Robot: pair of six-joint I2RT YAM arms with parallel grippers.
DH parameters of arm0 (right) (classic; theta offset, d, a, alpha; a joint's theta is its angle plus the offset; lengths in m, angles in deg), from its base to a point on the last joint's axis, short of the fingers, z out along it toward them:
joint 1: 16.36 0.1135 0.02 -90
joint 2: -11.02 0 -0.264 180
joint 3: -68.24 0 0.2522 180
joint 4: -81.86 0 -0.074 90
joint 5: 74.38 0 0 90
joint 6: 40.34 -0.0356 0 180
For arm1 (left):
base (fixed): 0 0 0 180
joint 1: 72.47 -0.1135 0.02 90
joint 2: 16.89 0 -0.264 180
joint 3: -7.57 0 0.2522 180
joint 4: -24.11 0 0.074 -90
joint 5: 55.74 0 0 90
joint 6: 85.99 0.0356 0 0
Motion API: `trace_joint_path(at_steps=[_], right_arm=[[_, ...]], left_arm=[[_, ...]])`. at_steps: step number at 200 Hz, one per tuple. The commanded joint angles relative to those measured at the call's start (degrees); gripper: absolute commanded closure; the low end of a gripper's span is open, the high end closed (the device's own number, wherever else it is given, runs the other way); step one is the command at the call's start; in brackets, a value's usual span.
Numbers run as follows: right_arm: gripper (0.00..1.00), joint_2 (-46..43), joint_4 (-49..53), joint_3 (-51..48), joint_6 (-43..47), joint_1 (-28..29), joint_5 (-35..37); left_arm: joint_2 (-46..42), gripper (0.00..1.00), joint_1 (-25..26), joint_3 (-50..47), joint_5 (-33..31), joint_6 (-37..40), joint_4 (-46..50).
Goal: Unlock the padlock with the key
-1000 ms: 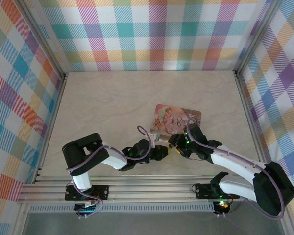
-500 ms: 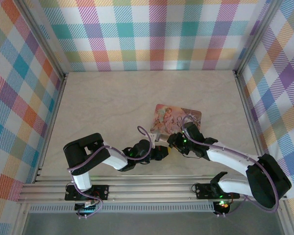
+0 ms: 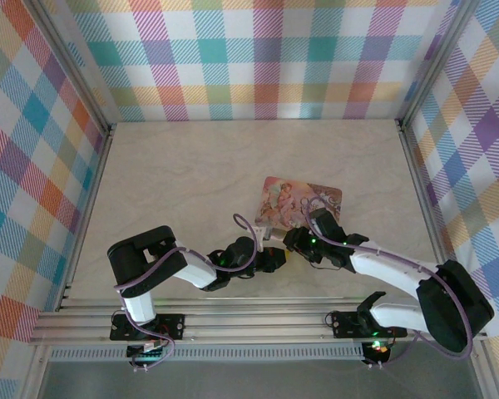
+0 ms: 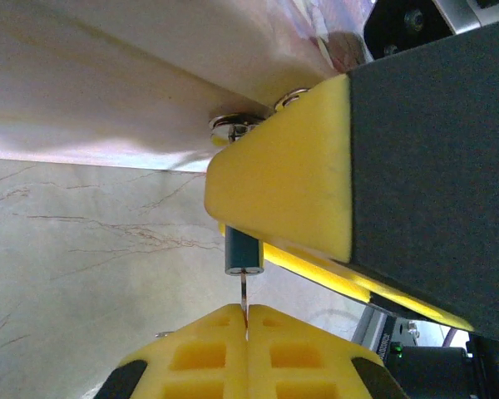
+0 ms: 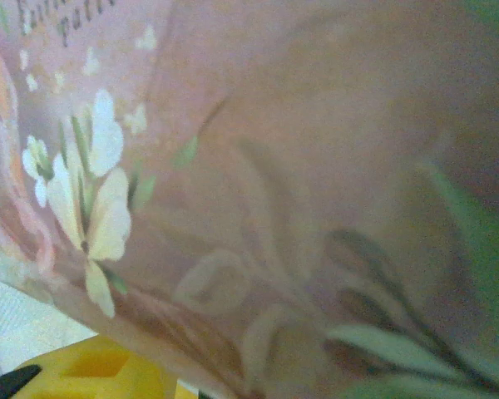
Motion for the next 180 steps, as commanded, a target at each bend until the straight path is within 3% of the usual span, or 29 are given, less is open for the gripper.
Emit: trace_joint_path(at_steps=[1,97,132,180], right_arm=[[0.53,3.7,7.0,-1.7,-1.9,1.0,-3.9],[0.96,2.3,8.9,-0.3,-2.6,2.5,-4.7],[1.00,1.4,10.8,0.4,-2.2,2.5,-5.4],[1.00,1.5,13.6,2.9,-1.0,2.5,-6.4]], left_arm=[[-1.2,1.00,-0.1,-0.4,2.0,-0.6,-3.4],[-1.5,1.00,-0.6,0.5,4.0,0.5,-1.2],[-4.0,1.00,-0.6,2.7,4.7,6.1,7.1],[-7.4,1.00,0.7,9.1,3.5,19.9,25.1]])
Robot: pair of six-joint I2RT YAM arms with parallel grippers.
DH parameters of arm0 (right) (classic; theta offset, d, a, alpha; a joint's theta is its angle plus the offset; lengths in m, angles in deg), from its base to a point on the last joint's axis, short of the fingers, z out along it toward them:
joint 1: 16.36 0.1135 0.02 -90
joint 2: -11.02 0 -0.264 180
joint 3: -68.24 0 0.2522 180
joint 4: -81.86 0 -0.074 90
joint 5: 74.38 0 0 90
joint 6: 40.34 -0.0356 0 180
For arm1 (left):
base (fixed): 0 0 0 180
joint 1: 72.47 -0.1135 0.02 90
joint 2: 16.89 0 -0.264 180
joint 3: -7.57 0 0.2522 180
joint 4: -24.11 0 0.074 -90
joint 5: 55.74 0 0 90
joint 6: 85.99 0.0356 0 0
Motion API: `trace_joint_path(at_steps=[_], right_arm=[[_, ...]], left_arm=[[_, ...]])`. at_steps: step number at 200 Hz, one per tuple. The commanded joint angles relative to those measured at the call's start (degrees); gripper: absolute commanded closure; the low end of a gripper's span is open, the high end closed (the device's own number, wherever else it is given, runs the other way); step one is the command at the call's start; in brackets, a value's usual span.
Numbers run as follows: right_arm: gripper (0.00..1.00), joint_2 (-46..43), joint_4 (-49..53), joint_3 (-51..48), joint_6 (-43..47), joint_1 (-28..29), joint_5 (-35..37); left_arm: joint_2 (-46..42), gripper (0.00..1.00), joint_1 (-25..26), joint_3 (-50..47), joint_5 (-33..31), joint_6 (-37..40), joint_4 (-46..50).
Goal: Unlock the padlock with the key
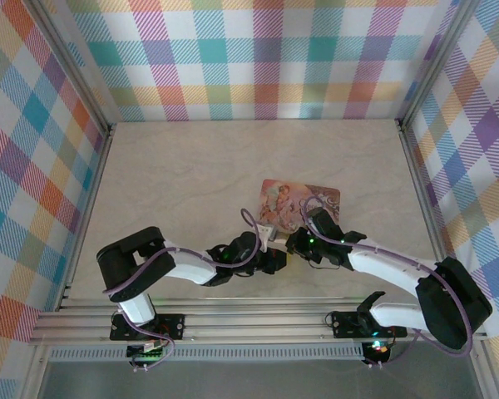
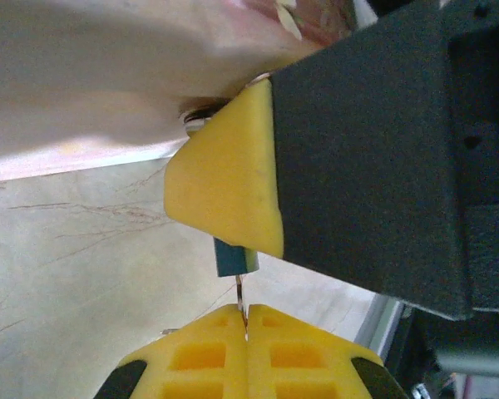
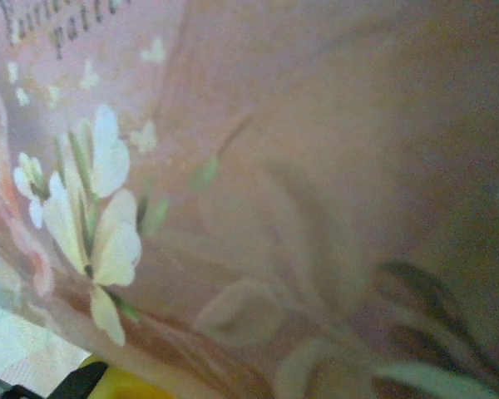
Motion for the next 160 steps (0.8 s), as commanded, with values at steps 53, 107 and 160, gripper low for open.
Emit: trace_joint_path(at_steps=[53,107,160], right_arm=[[1.00,1.4,11.9,2.8,-0.7,1.2,-8.3],[1.00,1.0,12.8,3.6,-0.1,1.2,-8.4],[1.00,-2.0,11.1,1.1,-3.2,1.2,-6.1]], left_arm=[[-4.8,1.00,5.4,14.2,-10.1,29.2,33.3],[-7.1,0.89,6.3,14.9,-15.8,32.5,38.6],[-15.2,0.54,2.8,4.7,-9.6,16.0,27.4]])
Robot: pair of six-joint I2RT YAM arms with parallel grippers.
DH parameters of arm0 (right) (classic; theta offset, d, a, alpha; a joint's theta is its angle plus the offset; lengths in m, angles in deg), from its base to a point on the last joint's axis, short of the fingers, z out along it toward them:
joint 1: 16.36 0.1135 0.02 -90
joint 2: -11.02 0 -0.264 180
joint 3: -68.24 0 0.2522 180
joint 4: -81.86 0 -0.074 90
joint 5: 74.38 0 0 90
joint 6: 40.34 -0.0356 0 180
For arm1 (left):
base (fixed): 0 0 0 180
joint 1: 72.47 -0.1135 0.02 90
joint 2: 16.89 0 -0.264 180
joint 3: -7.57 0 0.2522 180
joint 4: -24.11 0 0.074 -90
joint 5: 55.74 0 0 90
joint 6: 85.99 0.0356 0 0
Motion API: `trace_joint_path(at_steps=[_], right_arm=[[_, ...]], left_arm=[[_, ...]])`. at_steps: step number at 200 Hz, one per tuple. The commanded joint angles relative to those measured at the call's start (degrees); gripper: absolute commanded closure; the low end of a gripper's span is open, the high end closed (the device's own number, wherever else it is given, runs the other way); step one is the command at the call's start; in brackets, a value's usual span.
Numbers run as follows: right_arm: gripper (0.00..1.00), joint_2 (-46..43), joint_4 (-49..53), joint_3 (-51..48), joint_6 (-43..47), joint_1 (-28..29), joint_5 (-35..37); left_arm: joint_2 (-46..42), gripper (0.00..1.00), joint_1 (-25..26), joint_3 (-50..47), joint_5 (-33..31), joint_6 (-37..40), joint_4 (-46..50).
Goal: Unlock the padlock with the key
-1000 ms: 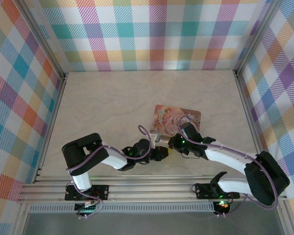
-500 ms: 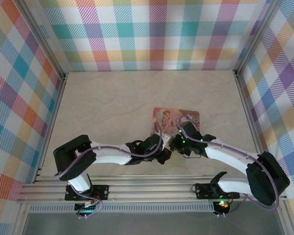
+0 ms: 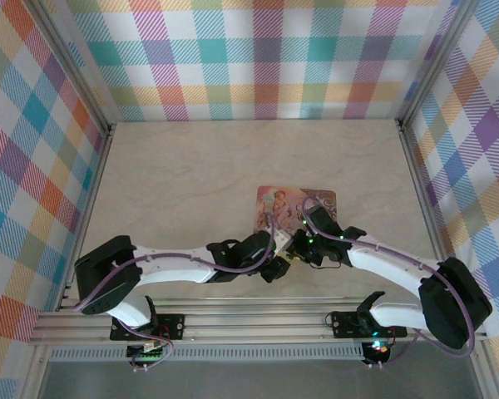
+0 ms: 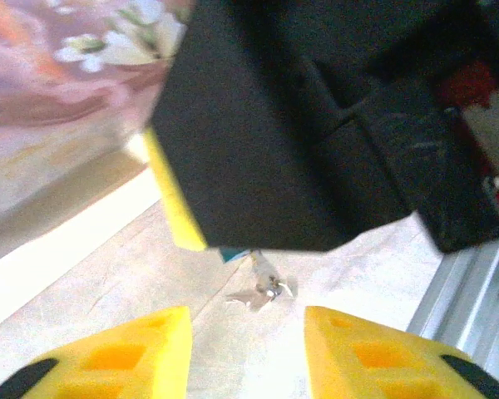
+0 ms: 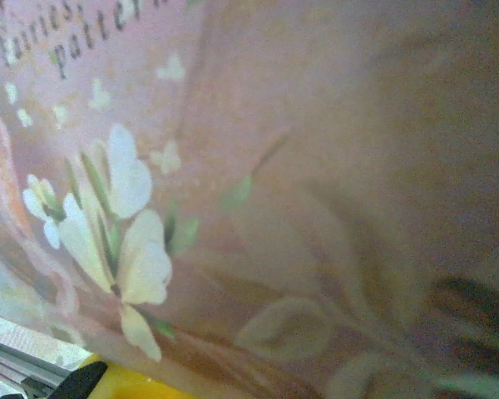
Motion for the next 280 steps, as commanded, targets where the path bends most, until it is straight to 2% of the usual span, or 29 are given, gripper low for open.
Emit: trace_joint_path(at_steps=[1,25,66,89,121,135,185,232,280], right_arm=[[1.00,-1.7,3.3,-2.1,-3.3,0.6,-2.4],[1.00,-3.2,3.5,-2.8,-4.2,0.6,-1.3],[1.00,-4.3,3.2,-3.4,-5.3,0.5,-0.7],[1.00,-3.8,2.7,-3.4,-5.6,0.5,-0.8],[1.00,-3.2,1.8,-3.4,-6.2,0.6,-0.8],[1.00,-3.1,1.5,-3.3,-6.4,0.5,-0.8],[1.00,-2.0,1.7,-1.9,-7.2,0.5,-0.6],[1.00,0.0,1.5,-0.5,-7.6,0.6,-1.0],[1.00,0.1,1.6,-0.2,-7.8,0.6,-1.0]], left_arm=[[-4.6,0.54,-2.0,-4.6,2.0,-9.3,-6.0],[-8.1,0.50,-5.2,-10.4,4.8,-18.4,-12.3],[-6.4,0.50,-12.0,-17.2,15.8,-35.4,-28.7],[-2.5,0.52,-12.5,-17.4,18.0,-41.8,-35.3],[4.9,0.62,-11.9,-18.5,17.9,-50.6,-49.7],[6.2,0.64,-10.3,-18.5,15.9,-51.2,-51.8],[3.9,0.69,-6.0,-19.1,9.7,-47.1,-47.8],[7.8,0.64,-3.7,-18.0,10.0,-47.8,-49.0],[10.4,0.66,-3.6,-16.3,11.3,-47.7,-50.5]])
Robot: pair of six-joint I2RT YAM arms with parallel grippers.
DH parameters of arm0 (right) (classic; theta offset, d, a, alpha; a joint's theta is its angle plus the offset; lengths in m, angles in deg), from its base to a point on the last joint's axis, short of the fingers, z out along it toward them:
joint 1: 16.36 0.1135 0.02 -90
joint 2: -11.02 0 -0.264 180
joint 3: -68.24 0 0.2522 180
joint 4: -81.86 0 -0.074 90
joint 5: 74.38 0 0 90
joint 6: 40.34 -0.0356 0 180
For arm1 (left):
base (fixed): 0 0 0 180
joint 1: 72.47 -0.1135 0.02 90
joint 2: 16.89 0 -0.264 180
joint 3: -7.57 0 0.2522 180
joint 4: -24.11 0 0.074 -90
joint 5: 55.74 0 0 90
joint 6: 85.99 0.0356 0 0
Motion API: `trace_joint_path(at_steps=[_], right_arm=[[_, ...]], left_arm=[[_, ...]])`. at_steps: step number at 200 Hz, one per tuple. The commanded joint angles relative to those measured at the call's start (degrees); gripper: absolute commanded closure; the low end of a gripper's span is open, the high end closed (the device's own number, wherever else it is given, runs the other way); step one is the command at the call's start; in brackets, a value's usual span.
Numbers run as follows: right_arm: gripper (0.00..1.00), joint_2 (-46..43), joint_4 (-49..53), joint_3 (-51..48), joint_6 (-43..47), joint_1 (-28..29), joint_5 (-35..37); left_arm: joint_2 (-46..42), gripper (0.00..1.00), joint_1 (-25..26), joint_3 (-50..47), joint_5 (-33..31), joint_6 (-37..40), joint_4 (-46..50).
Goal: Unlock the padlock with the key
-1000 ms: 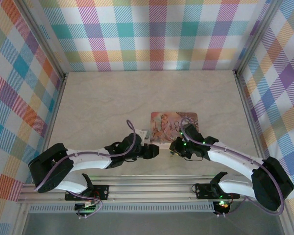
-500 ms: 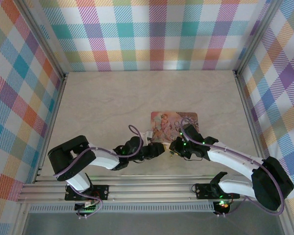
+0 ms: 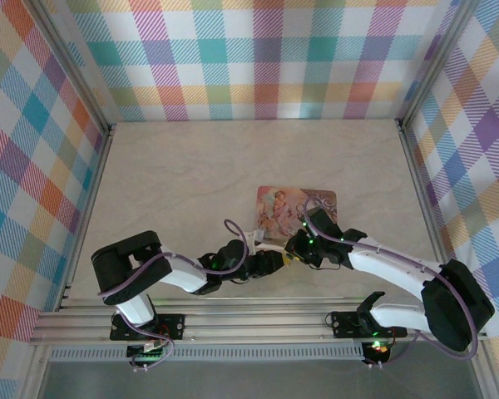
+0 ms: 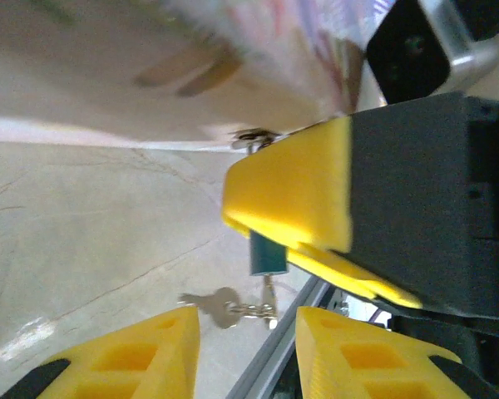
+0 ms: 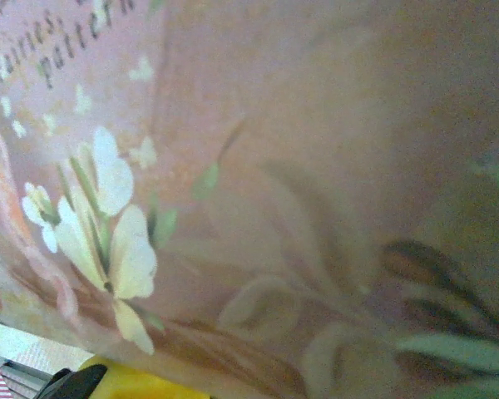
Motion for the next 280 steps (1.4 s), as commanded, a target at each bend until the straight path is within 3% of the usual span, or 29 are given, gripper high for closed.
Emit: trace_joint_path(at_steps=[1,58,95,112,127,148,167,200,228,266,280], right_arm=[[1.00,0.9,2.3,0.3,-3.2,0.2,-2.8],[1.00,1.3,1.8,0.1,-4.2,0.2,-3.2],[1.00,1.9,0.3,0.0,-5.7,0.2,-4.0],[1.00,2.1,-0.2,0.0,-6.3,0.2,-4.6],[1.00,2.2,0.1,0.1,-6.4,0.2,-5.1],[1.00,1.8,1.3,0.4,-6.5,0.2,-5.5],[1.00,1.2,3.4,1.4,-5.8,0.2,-6.2],[1.00,0.7,9.1,4.0,-3.3,0.2,-7.7],[1.00,1.1,11.8,4.9,-2.3,0.1,-9.1],[0.77,0.0,15.5,6.8,-1.3,0.2,-7.7],[0.64,-1.4,16.5,7.3,-1.3,0.2,-6.5]], left_arm=[[1.0,0.66,0.5,1.9,0.2,-0.2,-3.2],[4.7,0.69,0.5,3.7,1.0,-0.6,-7.1],[7.1,0.77,0.5,4.2,1.5,-1.0,-9.7],[8.2,0.85,0.5,4.0,1.2,-0.6,-11.8],[8.6,1.00,0.5,3.5,0.2,1.5,-13.2],[8.1,1.00,0.5,3.4,-0.8,8.2,-11.2],[5.5,1.00,1.2,4.6,-1.8,17.1,-3.2],[0.0,1.00,5.6,10.7,-11.4,38.0,20.4],[-0.4,1.00,7.6,12.0,-19.3,47.3,28.5],[-2.5,1.00,6.5,7.9,-19.1,43.2,24.8],[-3.3,1.00,6.5,6.5,-19.4,41.0,23.3]])
